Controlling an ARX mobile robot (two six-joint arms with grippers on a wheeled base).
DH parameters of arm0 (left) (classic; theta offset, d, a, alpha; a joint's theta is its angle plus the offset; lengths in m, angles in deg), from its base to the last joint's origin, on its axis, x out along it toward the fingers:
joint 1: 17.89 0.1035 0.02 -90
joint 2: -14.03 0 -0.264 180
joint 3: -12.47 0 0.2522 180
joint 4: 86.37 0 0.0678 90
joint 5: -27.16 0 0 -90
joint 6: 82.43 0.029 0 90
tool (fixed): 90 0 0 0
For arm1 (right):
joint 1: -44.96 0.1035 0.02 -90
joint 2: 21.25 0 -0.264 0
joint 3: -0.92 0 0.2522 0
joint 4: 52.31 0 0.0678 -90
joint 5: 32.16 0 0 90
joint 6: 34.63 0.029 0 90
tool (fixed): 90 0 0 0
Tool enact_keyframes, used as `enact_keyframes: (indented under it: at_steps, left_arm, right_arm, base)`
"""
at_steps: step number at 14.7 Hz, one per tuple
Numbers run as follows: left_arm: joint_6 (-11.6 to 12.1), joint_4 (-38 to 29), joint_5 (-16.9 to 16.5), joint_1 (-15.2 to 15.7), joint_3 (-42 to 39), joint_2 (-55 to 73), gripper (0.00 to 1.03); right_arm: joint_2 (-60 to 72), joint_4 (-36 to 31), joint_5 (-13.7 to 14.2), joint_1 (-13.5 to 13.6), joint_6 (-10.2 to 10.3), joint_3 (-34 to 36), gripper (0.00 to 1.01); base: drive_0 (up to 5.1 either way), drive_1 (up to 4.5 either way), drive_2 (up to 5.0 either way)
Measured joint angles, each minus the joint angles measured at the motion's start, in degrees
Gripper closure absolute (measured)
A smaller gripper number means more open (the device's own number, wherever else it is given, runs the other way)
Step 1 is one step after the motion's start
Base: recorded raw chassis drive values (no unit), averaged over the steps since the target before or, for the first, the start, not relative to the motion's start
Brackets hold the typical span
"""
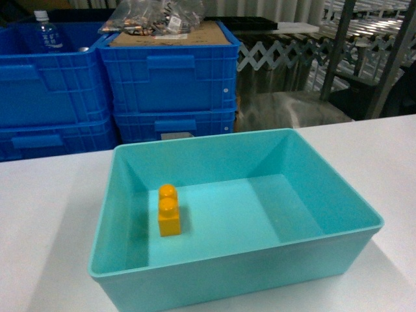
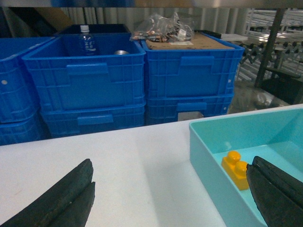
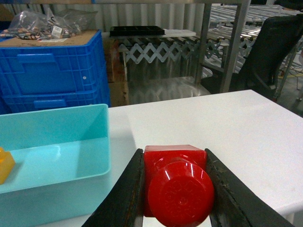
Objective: Pick red block from blue box to shelf
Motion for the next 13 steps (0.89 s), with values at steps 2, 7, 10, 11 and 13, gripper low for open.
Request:
enact_keyframes:
  at_steps: [2, 7, 10, 11, 13]
  left_arm:
    - [0.0, 0.0, 0.0, 0.0, 0.0, 0.0, 0.05]
    - [0.0, 0.0, 0.0, 0.0, 0.0, 0.0, 0.05]
    - [0.0, 0.0, 0.0, 0.0, 0.0, 0.0, 0.05]
    - [0.0, 0.0, 0.0, 0.0, 0.0, 0.0, 0.05]
    - [0.0, 0.0, 0.0, 0.0, 0.0, 0.0, 0.05]
  right_arm:
    - [0.0, 0.0, 0.0, 0.0, 0.0, 0.0, 0.73]
    - [0.0, 0.0, 0.0, 0.0, 0.0, 0.0, 0.73]
    - [0.0, 0.0, 0.0, 0.0, 0.0, 0.0, 0.73]
    - [0.0, 0.0, 0.0, 0.0, 0.0, 0.0, 0.73]
    - [0.0, 0.0, 0.0, 0.0, 0.0, 0.0, 0.73]
  base:
    - [-1.6, -1.58, -1.6]
    - [-1.7, -1.65, -1.7]
    - [-1.5, -1.54, -1.5]
    - [-1.6, -1.63, -1.6]
    - [-1.7, -1.72, -1.7]
